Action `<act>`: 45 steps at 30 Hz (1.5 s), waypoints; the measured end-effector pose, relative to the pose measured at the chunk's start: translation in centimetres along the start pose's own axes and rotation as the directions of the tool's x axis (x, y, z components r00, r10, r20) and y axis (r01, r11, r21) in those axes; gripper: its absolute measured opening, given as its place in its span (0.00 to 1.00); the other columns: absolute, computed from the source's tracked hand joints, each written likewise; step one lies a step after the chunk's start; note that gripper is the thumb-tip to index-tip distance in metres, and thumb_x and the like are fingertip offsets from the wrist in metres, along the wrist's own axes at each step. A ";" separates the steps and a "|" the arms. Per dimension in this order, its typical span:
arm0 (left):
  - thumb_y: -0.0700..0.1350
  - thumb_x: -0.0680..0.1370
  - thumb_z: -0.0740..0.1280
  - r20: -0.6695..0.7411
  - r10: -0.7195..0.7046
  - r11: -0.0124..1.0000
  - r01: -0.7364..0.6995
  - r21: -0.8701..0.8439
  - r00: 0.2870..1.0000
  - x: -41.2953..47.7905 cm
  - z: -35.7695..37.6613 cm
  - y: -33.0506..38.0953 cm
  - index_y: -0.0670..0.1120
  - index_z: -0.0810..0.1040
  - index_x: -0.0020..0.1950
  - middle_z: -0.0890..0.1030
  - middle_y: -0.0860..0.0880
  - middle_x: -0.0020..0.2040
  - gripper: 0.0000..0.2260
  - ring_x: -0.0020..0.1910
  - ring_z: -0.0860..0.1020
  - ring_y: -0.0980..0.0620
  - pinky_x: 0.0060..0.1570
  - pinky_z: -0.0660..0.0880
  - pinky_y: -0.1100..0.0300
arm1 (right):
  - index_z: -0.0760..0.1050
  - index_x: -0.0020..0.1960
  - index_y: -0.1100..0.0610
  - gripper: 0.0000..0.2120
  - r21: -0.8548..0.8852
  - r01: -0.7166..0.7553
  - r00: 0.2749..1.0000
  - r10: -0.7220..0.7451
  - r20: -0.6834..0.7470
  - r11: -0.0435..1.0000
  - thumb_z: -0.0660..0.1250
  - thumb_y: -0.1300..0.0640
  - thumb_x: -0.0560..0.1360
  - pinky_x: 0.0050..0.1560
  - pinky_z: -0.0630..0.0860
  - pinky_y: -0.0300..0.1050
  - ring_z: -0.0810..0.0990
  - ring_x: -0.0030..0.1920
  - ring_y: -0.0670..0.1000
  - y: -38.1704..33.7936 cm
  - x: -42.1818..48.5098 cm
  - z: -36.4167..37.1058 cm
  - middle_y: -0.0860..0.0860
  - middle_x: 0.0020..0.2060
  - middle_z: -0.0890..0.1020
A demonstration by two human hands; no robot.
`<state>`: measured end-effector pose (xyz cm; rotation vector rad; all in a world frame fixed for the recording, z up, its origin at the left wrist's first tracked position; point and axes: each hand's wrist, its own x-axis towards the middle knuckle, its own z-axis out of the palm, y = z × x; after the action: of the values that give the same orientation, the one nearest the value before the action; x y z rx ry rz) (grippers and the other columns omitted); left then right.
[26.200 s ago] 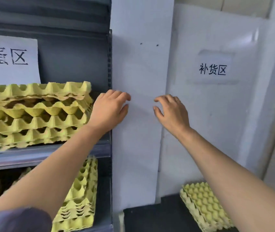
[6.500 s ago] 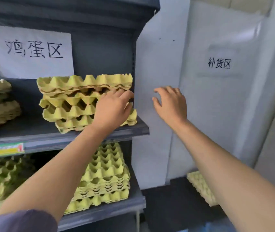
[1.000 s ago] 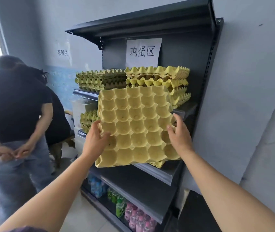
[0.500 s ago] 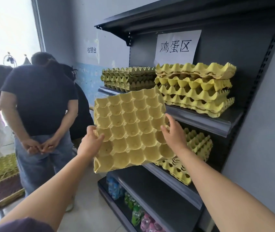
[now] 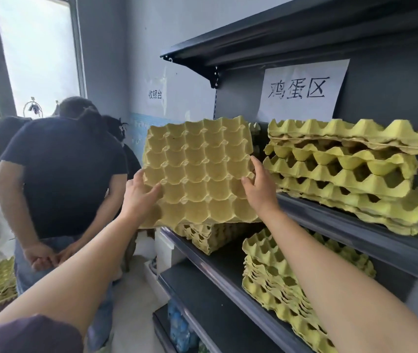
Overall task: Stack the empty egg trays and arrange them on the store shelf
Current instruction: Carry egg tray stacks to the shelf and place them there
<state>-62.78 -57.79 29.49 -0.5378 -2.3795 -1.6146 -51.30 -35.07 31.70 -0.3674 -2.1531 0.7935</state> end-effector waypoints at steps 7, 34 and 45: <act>0.51 0.78 0.61 0.016 0.153 0.968 -0.153 0.197 0.988 11.6 1.4 -0.3 0.52 0.61 0.73 0.62 0.44 0.71 0.23 0.70 0.59 0.43 0.64 0.62 0.49 | 0.59 0.75 0.52 0.26 0.035 -0.025 0.988 0.030 -0.151 0.999 0.61 0.58 0.79 0.59 0.63 0.41 0.69 0.66 0.54 -0.7 8.4 4.9 0.56 0.67 0.69; 0.49 0.78 0.64 0.144 0.559 0.743 -0.570 0.352 0.817 42.2 11.0 0.2 0.52 0.72 0.67 0.67 0.48 0.69 0.17 0.66 0.66 0.43 0.66 0.59 0.48 | 0.76 0.57 0.58 0.18 -0.126 -0.277 0.951 0.254 -0.174 0.953 0.64 0.47 0.73 0.60 0.73 0.53 0.76 0.53 0.57 -2.5 34.9 11.2 0.53 0.50 0.79; 0.61 0.66 0.47 0.127 0.568 0.761 -0.578 0.294 0.813 42.7 12.3 -1.1 0.52 0.72 0.66 0.69 0.49 0.67 0.32 0.67 0.66 0.45 0.67 0.51 0.51 | 0.75 0.52 0.54 0.27 -0.380 -0.400 0.915 0.335 -0.226 0.834 0.49 0.35 0.76 0.58 0.73 0.55 0.76 0.54 0.59 -0.4 35.2 13.1 0.54 0.51 0.78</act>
<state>-101.76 -39.20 40.00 -1.0938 -2.1206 -0.9317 -83.96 -23.42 46.15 -1.0631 -2.1248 0.4723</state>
